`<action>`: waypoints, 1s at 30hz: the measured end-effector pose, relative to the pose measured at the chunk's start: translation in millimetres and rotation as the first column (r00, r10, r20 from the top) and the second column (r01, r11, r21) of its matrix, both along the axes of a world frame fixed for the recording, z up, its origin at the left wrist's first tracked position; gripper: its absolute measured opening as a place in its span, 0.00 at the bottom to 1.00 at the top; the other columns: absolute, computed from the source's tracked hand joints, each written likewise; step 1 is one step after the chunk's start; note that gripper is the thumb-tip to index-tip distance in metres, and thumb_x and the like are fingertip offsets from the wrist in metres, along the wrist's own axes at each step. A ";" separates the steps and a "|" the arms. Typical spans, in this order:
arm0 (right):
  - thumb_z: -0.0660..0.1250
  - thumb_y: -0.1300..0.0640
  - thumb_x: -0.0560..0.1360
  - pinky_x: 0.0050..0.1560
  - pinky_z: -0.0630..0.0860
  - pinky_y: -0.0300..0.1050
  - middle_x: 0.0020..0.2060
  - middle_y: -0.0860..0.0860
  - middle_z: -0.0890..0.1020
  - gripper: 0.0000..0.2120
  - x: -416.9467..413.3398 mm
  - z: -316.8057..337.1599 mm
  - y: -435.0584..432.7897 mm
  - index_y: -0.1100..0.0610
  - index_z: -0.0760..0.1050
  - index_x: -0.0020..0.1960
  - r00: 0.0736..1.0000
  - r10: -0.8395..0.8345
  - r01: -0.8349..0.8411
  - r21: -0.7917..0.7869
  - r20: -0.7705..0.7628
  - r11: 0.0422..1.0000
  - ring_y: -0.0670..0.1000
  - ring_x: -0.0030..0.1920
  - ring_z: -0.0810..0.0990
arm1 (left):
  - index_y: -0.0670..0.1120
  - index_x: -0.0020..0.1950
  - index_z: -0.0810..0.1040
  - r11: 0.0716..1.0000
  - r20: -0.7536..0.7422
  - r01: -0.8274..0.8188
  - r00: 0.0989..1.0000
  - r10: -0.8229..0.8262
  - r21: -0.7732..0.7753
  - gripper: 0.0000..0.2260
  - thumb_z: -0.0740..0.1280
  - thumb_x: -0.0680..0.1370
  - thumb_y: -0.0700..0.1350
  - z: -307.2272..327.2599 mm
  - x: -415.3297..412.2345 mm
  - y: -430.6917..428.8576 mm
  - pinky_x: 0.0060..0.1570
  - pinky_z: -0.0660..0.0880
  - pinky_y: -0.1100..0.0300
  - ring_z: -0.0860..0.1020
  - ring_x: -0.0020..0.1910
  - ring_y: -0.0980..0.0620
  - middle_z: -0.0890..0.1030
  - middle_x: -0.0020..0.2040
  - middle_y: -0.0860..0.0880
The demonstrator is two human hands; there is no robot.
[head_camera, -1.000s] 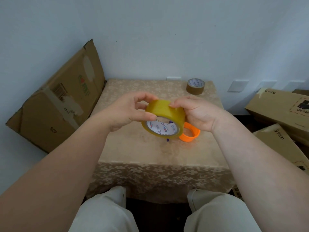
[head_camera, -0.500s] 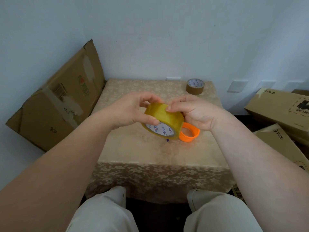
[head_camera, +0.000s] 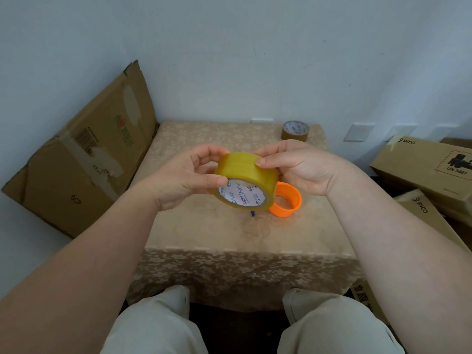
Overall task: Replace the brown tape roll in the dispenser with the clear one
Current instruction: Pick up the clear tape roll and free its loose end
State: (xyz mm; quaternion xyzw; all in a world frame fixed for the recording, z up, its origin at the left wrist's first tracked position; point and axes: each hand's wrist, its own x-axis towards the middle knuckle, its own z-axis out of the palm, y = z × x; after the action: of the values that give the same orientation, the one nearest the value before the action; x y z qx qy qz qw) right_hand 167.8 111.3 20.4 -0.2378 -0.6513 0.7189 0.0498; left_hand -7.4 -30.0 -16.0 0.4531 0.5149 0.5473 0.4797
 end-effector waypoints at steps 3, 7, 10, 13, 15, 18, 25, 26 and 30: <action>0.66 0.64 0.73 0.56 0.73 0.56 0.42 0.57 0.80 0.08 -3.8 -1.5 -3.8 0.63 0.79 0.51 0.997 -0.083 0.083 0.056 0.002 0.995 0.57 0.47 0.78 | 0.52 0.50 0.77 1.000 -0.084 0.019 0.996 -0.017 0.015 0.18 0.72 0.65 0.35 6.8 0.4 1.8 0.43 0.79 0.61 0.79 0.47 0.60 0.80 0.48 0.57; 0.67 0.64 0.72 0.51 0.69 0.54 0.32 0.52 0.78 0.06 -8.8 -4.2 -8.4 0.59 0.76 0.36 0.990 -0.135 0.137 0.046 -0.028 0.990 0.53 0.39 0.75 | 0.55 0.50 0.80 1.000 -0.193 0.019 0.981 -0.016 0.016 0.21 0.75 0.63 0.36 14.0 1.5 2.9 0.45 0.77 0.64 0.79 0.51 0.60 0.81 0.49 0.59; 0.63 0.65 0.73 0.54 0.71 0.55 0.38 0.56 0.78 0.04 -8.7 -4.0 -9.5 0.63 0.76 0.44 0.987 -0.152 0.153 0.007 -0.057 0.988 0.57 0.45 0.75 | 0.54 0.50 0.79 1.000 -0.190 0.008 0.982 -0.003 0.027 0.22 0.75 0.62 0.34 13.6 1.7 1.4 0.44 0.77 0.65 0.79 0.50 0.60 0.81 0.48 0.59; 0.58 0.67 0.74 0.61 0.71 0.59 0.47 0.63 0.78 0.13 -6.8 -2.9 -10.1 0.70 0.76 0.54 0.989 -0.132 0.131 -0.006 -0.064 0.991 0.59 0.51 0.75 | 0.53 0.50 0.79 0.999 -0.164 -0.003 0.986 0.008 0.032 0.22 0.76 0.60 0.35 13.2 0.5 -0.3 0.45 0.78 0.63 0.79 0.49 0.60 0.81 0.48 0.58; 0.57 0.67 0.75 0.63 0.70 0.59 0.51 0.64 0.77 0.16 -5.4 -3.1 -10.3 0.72 0.73 0.59 0.992 -0.101 0.100 -0.015 -0.069 0.995 0.59 0.52 0.75 | 0.54 0.49 0.80 0.999 -0.162 -0.001 0.987 0.006 0.032 0.22 0.76 0.60 0.35 13.2 -0.7 -1.0 0.45 0.78 0.63 0.79 0.49 0.60 0.82 0.47 0.59; 0.60 0.66 0.76 0.56 0.74 0.52 0.46 0.61 0.79 0.11 -4.9 -2.1 -11.1 0.69 0.76 0.54 0.993 -0.069 0.066 -0.031 -0.099 0.997 0.56 0.47 0.78 | 0.55 0.47 0.81 0.999 -0.171 0.001 0.985 0.006 0.043 0.21 0.74 0.61 0.35 14.1 -1.4 -1.6 0.45 0.78 0.64 0.79 0.49 0.60 0.83 0.46 0.60; 0.62 0.67 0.74 0.48 0.75 0.48 0.33 0.53 0.80 0.07 -8.4 -5.9 -9.6 0.62 0.77 0.39 0.987 -0.103 0.097 -0.059 -0.120 0.994 0.52 0.38 0.78 | 0.58 0.46 0.81 0.998 -0.217 -0.008 0.976 0.023 0.068 0.21 0.75 0.60 0.36 14.2 2.5 -0.1 0.44 0.77 0.65 0.79 0.48 0.62 0.82 0.46 0.62; 0.63 0.67 0.74 0.48 0.74 0.49 0.32 0.53 0.80 0.07 -9.0 -6.8 -9.4 0.61 0.77 0.38 0.986 -0.117 0.111 -0.056 -0.121 0.992 0.52 0.38 0.78 | 0.58 0.46 0.81 0.998 -0.226 -0.012 0.974 0.027 0.067 0.21 0.75 0.60 0.36 13.5 2.6 -0.1 0.44 0.77 0.64 0.79 0.49 0.61 0.82 0.46 0.62; 0.65 0.66 0.72 0.42 0.73 0.45 0.26 0.48 0.78 0.12 -11.1 -11.1 -9.6 0.58 0.76 0.32 0.984 -0.140 0.138 -0.026 -0.114 0.990 0.49 0.33 0.76 | 0.59 0.46 0.81 0.998 -0.255 -0.031 0.966 0.044 0.056 0.22 0.76 0.59 0.38 9.9 4.5 0.3 0.46 0.77 0.61 0.78 0.50 0.60 0.81 0.46 0.62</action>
State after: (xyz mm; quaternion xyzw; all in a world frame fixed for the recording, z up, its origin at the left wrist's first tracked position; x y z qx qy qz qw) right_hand 156.7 101.7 9.4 -0.2414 -0.6226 0.7320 0.1354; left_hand -2.9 -29.7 -6.0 0.5223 0.5667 0.5063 0.3869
